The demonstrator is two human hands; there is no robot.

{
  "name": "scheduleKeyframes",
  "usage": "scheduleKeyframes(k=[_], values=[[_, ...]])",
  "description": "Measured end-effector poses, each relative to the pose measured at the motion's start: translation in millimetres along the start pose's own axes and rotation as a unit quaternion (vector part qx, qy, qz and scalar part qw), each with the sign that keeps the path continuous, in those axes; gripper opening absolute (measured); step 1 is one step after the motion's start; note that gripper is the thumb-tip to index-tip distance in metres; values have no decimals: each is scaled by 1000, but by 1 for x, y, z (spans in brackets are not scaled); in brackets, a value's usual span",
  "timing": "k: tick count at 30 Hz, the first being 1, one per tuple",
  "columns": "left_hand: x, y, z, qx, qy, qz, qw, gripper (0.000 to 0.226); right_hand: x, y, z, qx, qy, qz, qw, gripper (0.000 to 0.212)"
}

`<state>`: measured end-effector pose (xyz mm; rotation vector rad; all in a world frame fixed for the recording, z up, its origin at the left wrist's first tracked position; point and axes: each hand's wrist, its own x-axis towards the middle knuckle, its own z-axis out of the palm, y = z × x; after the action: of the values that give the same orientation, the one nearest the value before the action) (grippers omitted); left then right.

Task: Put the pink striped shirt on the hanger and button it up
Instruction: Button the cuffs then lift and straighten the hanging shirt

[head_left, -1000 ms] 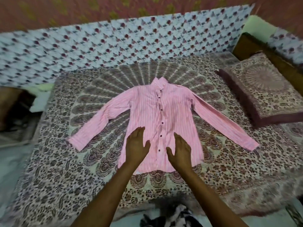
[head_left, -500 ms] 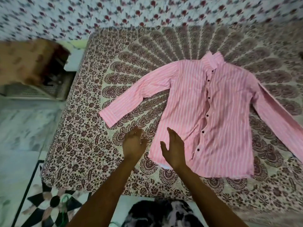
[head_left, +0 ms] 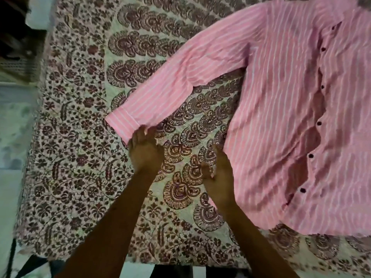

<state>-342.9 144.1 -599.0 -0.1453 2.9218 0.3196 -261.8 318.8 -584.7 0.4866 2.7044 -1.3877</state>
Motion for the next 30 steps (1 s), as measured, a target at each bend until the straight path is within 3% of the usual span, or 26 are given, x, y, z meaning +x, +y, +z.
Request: scheduleKeyframes(k=[5, 11, 13, 15, 16, 19, 21, 23, 24, 26, 28, 29, 30], values=[[38, -30, 3, -51, -8, -24, 998, 48, 5, -8, 26, 14, 1, 51, 999, 52], [69, -39, -13, -21, -2, -32, 999, 33, 13, -17, 43, -23, -11, 37, 999, 58], [73, -34, -25, -68, 4, -46, 997, 34, 14, -22, 44, -17, -15, 24, 999, 58], [71, -21, -38, -195, -32, -44, 979, 34, 13, -29, 46, 16, -21, 21, 999, 52], [70, -12, -47, -289, -73, -55, 953, 32, 14, -32, 48, 43, -27, 39, 998, 49], [61, 13, -74, -519, -213, -123, 819, 17, 16, -49, 50, 167, -31, 155, 973, 49], [56, 20, -85, -607, -274, -124, 736, 22, 20, -59, 49, 278, -30, 235, 931, 50], [50, 23, -88, -650, -317, -112, 682, 12, 25, -62, 46, 431, -20, 290, 854, 60], [47, 23, -87, -648, -329, -114, 678, 15, 28, -61, 44, 506, -13, 305, 807, 68], [47, 21, -79, -606, -324, -131, 715, 17, 33, -59, 38, 581, 12, 317, 749, 65], [47, 14, -66, -540, -301, -148, 772, 31, 35, -57, 38, 565, 51, 322, 758, 34], [47, 9, -60, -510, -285, -152, 797, 47, 37, -55, 38, 523, 83, 315, 788, 14], [43, 5, -54, -483, -269, -149, 820, 57, 38, -53, 39, 478, 117, 298, 818, 12]])
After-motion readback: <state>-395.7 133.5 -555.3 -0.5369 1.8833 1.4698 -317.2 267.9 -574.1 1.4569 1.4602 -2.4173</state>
